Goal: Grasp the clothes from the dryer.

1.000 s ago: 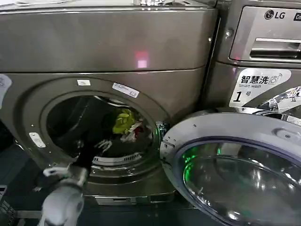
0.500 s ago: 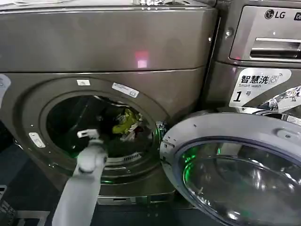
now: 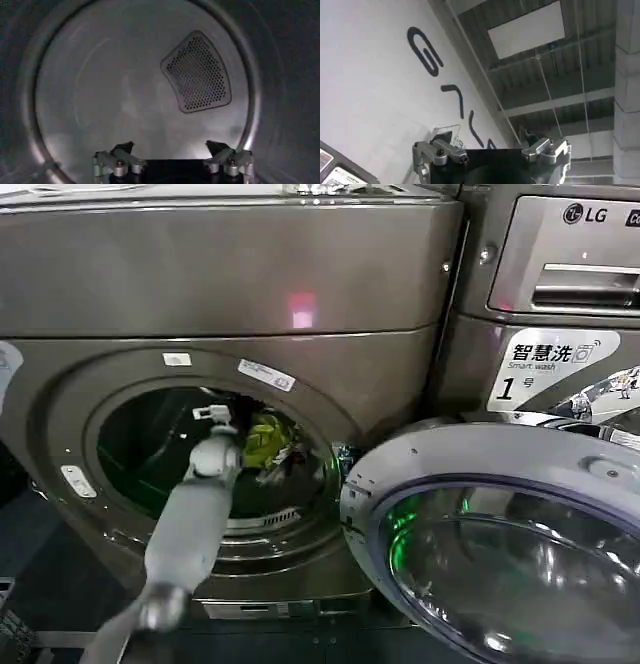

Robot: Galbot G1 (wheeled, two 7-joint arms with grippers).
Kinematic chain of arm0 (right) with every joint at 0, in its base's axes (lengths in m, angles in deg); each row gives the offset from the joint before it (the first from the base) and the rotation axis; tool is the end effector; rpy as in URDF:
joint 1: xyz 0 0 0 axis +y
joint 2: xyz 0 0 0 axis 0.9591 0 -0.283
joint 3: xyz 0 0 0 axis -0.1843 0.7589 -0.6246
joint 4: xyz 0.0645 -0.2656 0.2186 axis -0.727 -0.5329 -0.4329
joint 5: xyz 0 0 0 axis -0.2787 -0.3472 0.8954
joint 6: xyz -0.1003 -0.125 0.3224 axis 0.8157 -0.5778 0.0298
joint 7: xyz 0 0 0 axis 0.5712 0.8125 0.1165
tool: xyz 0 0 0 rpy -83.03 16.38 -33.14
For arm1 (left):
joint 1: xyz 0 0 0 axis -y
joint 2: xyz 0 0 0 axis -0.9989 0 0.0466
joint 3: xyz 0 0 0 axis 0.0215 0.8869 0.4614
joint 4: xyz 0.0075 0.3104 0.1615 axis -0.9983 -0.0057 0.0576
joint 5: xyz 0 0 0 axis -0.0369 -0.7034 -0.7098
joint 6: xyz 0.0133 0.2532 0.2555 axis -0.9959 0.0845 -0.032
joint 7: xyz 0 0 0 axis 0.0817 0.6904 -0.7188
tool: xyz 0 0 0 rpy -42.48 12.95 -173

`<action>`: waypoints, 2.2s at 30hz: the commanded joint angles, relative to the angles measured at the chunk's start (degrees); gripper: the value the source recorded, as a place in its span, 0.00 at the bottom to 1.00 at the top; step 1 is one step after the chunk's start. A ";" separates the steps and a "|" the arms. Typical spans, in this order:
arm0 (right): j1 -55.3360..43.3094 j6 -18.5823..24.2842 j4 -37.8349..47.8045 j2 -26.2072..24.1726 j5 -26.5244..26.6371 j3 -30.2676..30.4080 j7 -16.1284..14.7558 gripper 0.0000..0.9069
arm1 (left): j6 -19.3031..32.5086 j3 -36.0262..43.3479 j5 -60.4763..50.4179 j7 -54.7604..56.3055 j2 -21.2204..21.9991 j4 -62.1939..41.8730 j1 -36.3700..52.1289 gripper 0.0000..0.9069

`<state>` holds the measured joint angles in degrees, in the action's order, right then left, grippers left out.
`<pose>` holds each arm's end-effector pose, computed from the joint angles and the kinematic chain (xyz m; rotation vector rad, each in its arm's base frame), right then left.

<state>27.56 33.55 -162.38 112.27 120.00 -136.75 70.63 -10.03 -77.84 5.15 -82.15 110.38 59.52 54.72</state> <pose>-0.0811 -0.3299 0.0040 1.0929 1.9746 -0.8029 0.6329 0.0238 -0.1974 -0.2967 -3.0166 -0.0468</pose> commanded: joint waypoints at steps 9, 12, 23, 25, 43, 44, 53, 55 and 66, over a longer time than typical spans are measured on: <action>-0.09 0.25 0.66 -0.22 -0.44 0.14 -0.21 1.00 | -1.03 18.65 -15.79 -37.33 -1.45 -19.00 11.81 1.00; -0.09 0.28 0.66 -0.23 -0.68 0.54 -0.26 1.00 | -0.09 21.52 -18.68 -42.52 -1.79 -20.54 12.66 1.00; -0.55 0.42 1.02 -0.49 -1.40 1.39 -0.41 1.00 | 4.15 29.33 -42.00 -55.07 -3.35 -21.96 16.40 1.00; -0.52 0.47 1.02 -0.52 -1.41 1.46 -0.42 1.00 | 5.10 29.96 -42.86 -55.19 -3.36 -22.15 16.74 1.00; -1.17 0.71 1.01 -0.33 -2.16 2.61 -0.59 1.00 | 6.72 33.33 -48.34 -55.43 -2.34 -25.26 15.36 1.00; -1.27 0.73 0.98 -0.43 -2.29 2.78 -0.58 1.00 | 6.74 33.55 -48.32 -55.43 -2.31 -25.29 15.01 1.00; -1.62 0.73 0.91 -0.40 -2.70 3.37 -0.57 1.00 | 6.77 34.67 -47.37 -54.77 -1.24 -25.91 13.98 1.00; -1.52 0.77 0.94 -0.37 -2.67 3.26 -0.57 1.00 | 6.80 34.74 -47.38 -54.54 -1.16 -26.06 13.68 1.00; -1.38 0.78 0.68 -0.41 -2.62 3.29 -0.55 1.00 | 7.12 34.92 -46.93 -55.34 -1.56 -25.94 14.26 0.00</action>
<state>26.13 34.32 -161.65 111.94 117.35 -133.44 70.06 -2.89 -43.09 -41.83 -137.40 108.86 33.62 68.83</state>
